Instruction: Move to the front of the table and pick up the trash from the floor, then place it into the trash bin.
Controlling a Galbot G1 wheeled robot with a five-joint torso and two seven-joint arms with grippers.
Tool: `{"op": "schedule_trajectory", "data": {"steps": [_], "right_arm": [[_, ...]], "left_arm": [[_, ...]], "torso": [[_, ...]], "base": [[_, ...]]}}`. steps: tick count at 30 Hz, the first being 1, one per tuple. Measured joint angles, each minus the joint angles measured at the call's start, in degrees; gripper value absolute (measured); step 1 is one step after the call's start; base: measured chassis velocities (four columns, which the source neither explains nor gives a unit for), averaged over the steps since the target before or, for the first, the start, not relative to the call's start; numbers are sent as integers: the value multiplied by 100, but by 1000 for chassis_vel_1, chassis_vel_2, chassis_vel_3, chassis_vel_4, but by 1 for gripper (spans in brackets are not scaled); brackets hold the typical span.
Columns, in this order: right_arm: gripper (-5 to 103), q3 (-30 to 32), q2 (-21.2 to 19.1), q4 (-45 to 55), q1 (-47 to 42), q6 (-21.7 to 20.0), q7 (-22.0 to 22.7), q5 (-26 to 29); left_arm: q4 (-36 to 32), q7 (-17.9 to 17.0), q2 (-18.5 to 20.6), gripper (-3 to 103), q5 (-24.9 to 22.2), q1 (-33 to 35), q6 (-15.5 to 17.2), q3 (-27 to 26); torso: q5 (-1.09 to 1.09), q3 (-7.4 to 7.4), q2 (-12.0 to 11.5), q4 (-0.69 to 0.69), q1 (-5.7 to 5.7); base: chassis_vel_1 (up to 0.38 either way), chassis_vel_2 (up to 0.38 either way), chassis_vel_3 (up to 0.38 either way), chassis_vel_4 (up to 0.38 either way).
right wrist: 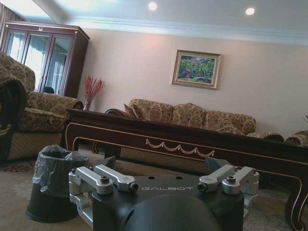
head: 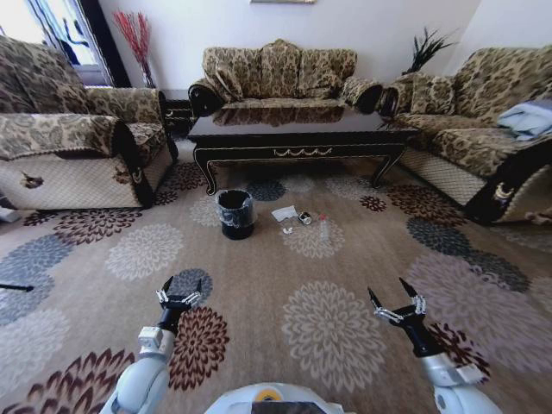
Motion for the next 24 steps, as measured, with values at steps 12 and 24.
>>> {"op": "schedule_trajectory", "data": {"steps": [12,24], "right_arm": [[100,-20,39,-58,21,32,-16,-36],[100,-55,40,-94,58,74,54,-107]], "left_arm": [[-19,-93,-10,98,-43,10,73,-43],[-33,-107,-7,98,-42,-1,87,-42]], "torso": [[2,3,0,1,0],[4,5,-1,1,1]], "base": [[-348,365,350,-355],[-346,353,347,-346]]}}
